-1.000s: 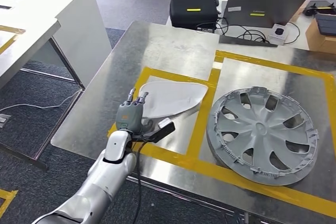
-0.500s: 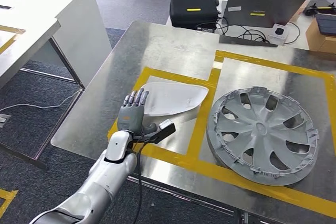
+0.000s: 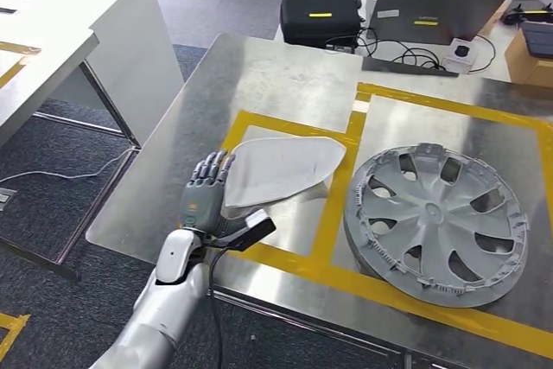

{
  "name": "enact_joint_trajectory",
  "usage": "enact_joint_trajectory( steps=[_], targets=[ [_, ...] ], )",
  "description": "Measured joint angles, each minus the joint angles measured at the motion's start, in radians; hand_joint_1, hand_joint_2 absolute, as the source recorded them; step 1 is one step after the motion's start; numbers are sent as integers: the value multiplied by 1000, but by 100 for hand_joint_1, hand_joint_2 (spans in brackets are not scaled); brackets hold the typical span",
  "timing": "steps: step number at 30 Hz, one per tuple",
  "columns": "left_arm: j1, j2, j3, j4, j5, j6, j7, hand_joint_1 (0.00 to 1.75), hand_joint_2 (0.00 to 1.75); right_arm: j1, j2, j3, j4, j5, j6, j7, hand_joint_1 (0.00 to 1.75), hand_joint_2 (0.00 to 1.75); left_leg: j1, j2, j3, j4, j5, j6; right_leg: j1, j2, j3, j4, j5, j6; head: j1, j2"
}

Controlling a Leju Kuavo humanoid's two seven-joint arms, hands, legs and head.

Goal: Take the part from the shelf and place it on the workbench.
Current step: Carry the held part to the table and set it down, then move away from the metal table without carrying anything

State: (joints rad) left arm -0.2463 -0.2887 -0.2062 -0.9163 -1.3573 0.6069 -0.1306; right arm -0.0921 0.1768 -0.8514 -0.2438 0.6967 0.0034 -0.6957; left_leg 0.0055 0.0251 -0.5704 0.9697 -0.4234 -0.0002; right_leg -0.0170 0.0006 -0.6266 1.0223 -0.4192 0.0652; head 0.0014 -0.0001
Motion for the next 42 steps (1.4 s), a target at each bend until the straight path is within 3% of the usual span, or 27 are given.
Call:
enact_joint_trajectory(
  steps=[2, 4, 6, 7, 9, 10, 11, 12, 15, 17, 19, 20, 21, 22, 23, 25, 26, 27, 30, 32, 34, 35, 36, 37, 38, 40, 42],
  targets=[
    [39, -2, 5, -73, 50, -13, -34, 0, 0, 7, 0, -8, 0, -7, -2, -3, 0, 0, 10, 4, 9, -22, 12, 5, 2, 1, -23, 58, -47, 6, 2, 0],
    [80, 2, 10, -136, 95, -23, -63, 0, 0, 13, 0, -15, 0, -15, -4, -3, 0, 0, 13, 5, 8, -24, 14, 6, -2, 1, -70, 185, -113, 15, 2, 0],
    [119, 8, 16, -194, 124, -32, -83, 0, 0, 21, 0, -20, -1, -22, -6, -3, 0, 0, 18, 7, 7, -23, 15, 1, -9, 0, -86, 248, -126, 27, 1, 0],
    [135, 10, 19, -221, 134, -39, -90, 0, 0, 24, 0, -21, -1, -25, -7, -3, 0, 0, 23, 7, 6, -21, 15, -4, -13, -1, -65, 217, -104, 34, 1, 0],
    [161, 14, 25, -268, 149, -53, -101, 0, 0, 24, 1, -24, -1, -29, -8, -3, 0, 0, 32, 6, 2, -10, 10, -23, -23, -7, 16, 85, -54, 56, 3, 0],
    [170, 16, 28, -287, 155, -59, -105, 0, 0, 23, 2, -25, -2, -29, -8, -3, 0, 0, 34, 5, -2, -2, 8, -33, -25, -6, 45, 39, -40, 60, 6, 0],
    [178, 18, 30, -304, 160, -63, -110, 0, 0, 21, 4, -27, -2, -31, -9, -3, 0, 0, 33, 4, -6, 6, 6, -42, -27, -3, 61, 14, -41, 57, 7, 0],
    [185, 20, 31, -319, 167, -65, -115, 0, 0, 21, 5, -28, -2, -32, -10, -3, 0, 0, 30, 4, -9, 12, 7, -49, -26, 2, 60, 17, -48, 48, 8, 0],
    [203, 23, 33, -350, 188, -66, -128, 0, 0, 22, 5, -33, -3, -35, -11, -4, 0, 0, 32, 2, -20, 27, -2, -62, -25, 10, 38, 32, -48, 8, -2, 0],
    [212, 25, 34, -366, 205, -66, -138, 0, 0, 23, 5, -36, -3, -37, -11, -4, 0, 0, 31, -4, -49, 93, -63, -62, -20, 11, 24, 33, -39, -13, -10, 0],
    [220, 29, 37, -380, 245, -66, -160, 0, 0, 22, 5, -37, -3, -38, -11, -4, 0, 0, 23, -12, -98, 226, -148, -55, -11, 12, 8, 33, -27, -28, -18, 0],
    [226, 31, 40, -385, 275, -67, -175, 0, 0, 22, 5, -37, -3, -38, -10, -4, 0, 0, 19, -15, -116, 283, -173, -49, -5, 12, 1, 33, -21, -34, -22, 0],
    [232, 34, 45, -389, 308, -68, -192, 0, 0, 23, 5, -38, -3, -38, -10, -4, 0, 0, 14, -16, -119, 310, -179, -41, 1, 14, -6, 33, -16, -38, -25, 0],
    [238, 36, 51, -393, 335, -70, -208, 0, 0, 23, 5, -38, -3, -38, -10, -4, 0, 0, 8, -18, -104, 299, -166, -30, 6, 15, -12, 33, -11, -40, -28, 0],
    [243, 38, 55, -397, 353, -71, -219, 0, 0, 23, 5, -38, -3, -38, -10, -4, 0, 0, 2, -20, -71, 253, -140, -18, 11, 18, -16, 33, -6, -41, -32, 0],
    [246, 40, 61, -405, 370, -73, -230, 0, 0, 22, 6, -39, -3, -38, -10, -4, 0, 0, -13, -27, 10, 121, -96, 11, 18, 21, -24, 33, 4, -39, -36, 0],
    [247, 41, 63, -409, 372, -73, -232, 0, 0, 21, 6, -40, -3, -38, -9, -4, 0, 0, -19, -30, 38, 73, -85, 18, 18, 21, -27, 32, 9, -35, -37, 0],
    [247, 41, 65, -412, 373, -73, -234, 0, 0, 20, 7, -40, -3, -38, -9, -4, 0, 0, -23, -32, 51, 46, -82, 22, 17, 21, -29, 30, 16, -30, -38, 0],
    [249, 43, 71, -416, 374, -74, -236, 0, 0, 22, 7, -41, -3, -38, -9, -4, 0, 0, -23, -29, 43, 24, -57, 23, 13, 21, -37, 20, 30, -12, -45, 0],
    [250, 43, 74, -417, 391, -79, -247, 0, 0, 25, 7, -42, -3, -38, -9, -4, 0, 0, -17, -24, 30, 10, -33, 27, 14, 15, -56, 58, -21, -2, -45, 0],
    [255, 43, 80, -417, 441, -93, -277, 0, 0, 23, 7, -42, -3, -39, -9, -4, 0, 0, -15, -20, 10, 8, -14, 30, 12, 9, -86, 172, -113, 7, -43, 0],
    [259, 43, 87, -417, 475, -100, -299, 0, 0, 22, 7, -42, -3, -39, -9, -4, 0, 0, -15, -17, -1, 9, -5, 30, 10, 8, -95, 233, -144, 12, -42, 0],
    [264, 43, 96, -416, 511, -106, -325, 0, 0, 22, 7, -42, -3, -40, -9, -4, 0, 0, -14, -15, -12, 9, 3, 28, 9, 8, -94, 273, -154, 16, -42, 0],
    [268, 43, 108, -415, 545, -109, -351, 0, 0, 23, 7, -42, -3, -39, -9, -4, 0, 0, -13, -12, -22, 10, 11, 26, 8, 7, -77, 278, -143, 20, -43, 0],
    [272, 43, 122, -412, 576, -110, -378, 0, 0, 23, 7, -42, -3, -38, -10, -4, 0, 0, -11, -11, -32, 11, 19, 23, 6, 7, -43, 246, -117, 23, -42, 0],
    [276, 41, 157, -405, 627, -110, -428, 0, 0, 21, 7, -42, -3, -33, -12, -4, 0, 0, -8, -10, -51, 18, 32, 12, 4, 5, 59, 107, -87, 30, -41, 0],
    [277, 39, 199, -389, 669, -109, -477, 0, 0, 17, 7, -43, -3, -25, -16, -4, 0, 0, -10, -10, -63, 24, 47, 1, 6, 6, 125, 3, -95, 23, -41, 0]
  ],
)
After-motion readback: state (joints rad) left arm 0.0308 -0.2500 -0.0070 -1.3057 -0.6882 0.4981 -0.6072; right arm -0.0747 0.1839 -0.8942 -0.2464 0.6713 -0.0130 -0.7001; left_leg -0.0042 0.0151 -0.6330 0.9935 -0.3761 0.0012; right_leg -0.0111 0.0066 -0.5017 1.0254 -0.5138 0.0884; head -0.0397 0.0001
